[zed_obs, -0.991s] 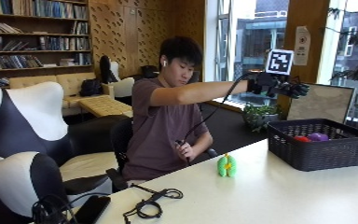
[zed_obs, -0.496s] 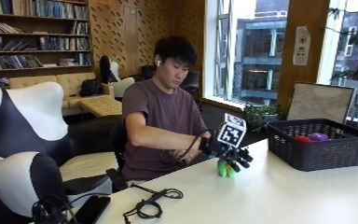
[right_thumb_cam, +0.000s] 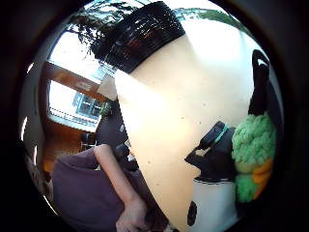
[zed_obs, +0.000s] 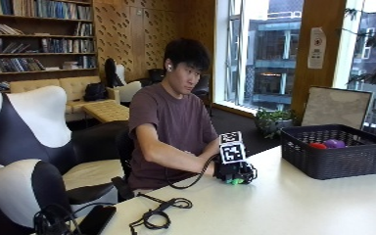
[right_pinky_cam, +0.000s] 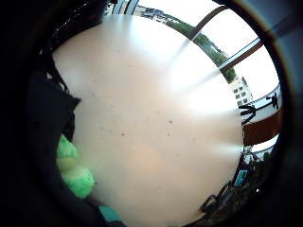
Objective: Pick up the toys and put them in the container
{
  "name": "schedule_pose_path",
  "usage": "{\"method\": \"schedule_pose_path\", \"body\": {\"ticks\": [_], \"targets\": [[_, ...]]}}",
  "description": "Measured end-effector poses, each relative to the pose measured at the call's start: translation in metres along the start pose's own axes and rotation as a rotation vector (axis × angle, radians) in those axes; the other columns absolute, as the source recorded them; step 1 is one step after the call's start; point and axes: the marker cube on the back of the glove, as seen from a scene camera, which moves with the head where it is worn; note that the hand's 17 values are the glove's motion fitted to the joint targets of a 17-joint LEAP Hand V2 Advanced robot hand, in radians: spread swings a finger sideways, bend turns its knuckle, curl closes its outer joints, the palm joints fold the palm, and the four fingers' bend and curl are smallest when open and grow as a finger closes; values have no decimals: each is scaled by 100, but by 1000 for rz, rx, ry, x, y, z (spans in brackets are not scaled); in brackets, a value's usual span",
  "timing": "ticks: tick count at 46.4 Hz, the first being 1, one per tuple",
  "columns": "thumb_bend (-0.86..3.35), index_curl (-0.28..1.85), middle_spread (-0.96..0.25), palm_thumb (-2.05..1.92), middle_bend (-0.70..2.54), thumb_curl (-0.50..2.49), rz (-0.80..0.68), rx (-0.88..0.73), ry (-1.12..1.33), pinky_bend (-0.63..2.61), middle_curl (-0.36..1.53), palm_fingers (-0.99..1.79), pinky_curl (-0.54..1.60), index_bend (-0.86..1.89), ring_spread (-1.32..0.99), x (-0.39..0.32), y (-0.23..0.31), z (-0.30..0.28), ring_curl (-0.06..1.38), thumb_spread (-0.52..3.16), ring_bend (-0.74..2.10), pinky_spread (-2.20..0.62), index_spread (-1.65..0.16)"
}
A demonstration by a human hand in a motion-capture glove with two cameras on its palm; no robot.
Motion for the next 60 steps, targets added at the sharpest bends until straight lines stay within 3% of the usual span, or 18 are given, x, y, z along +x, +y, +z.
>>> {"method": "schedule_pose_path", "body": {"ticks": [13,19,27,34,41,45,56,60], "targets": [[19,54,-26,59,108,61,102,-322,-45,90,62,124,47,85,-39,-13,-52,-37,68,95,114,-36,-31],[17,64,-24,59,118,68,123,-278,162,95,68,116,51,99,-40,-7,-97,-104,72,84,121,-38,-30],[16,73,-22,59,126,75,83,-169,54,100,74,110,55,107,-41,-51,-161,-195,75,73,127,-39,-28],[15,79,-20,58,129,82,66,-104,109,102,77,106,58,110,-40,-90,-212,-230,76,66,130,-39,-27],[14,84,-19,58,130,88,26,-89,171,103,78,104,60,110,-40,-124,-259,-233,77,60,132,-40,-26],[14,87,-18,57,130,91,76,-75,211,103,80,103,61,110,-40,-143,-289,-223,77,57,133,-40,-25],[13,92,-17,56,130,99,-6,-8,90,105,81,101,63,108,-39,-199,-343,-189,78,53,134,-40,-25],[12,94,-17,56,129,101,90,-10,154,106,82,97,64,105,-39,-203,-361,-173,77,52,134,-40,-25]]}}
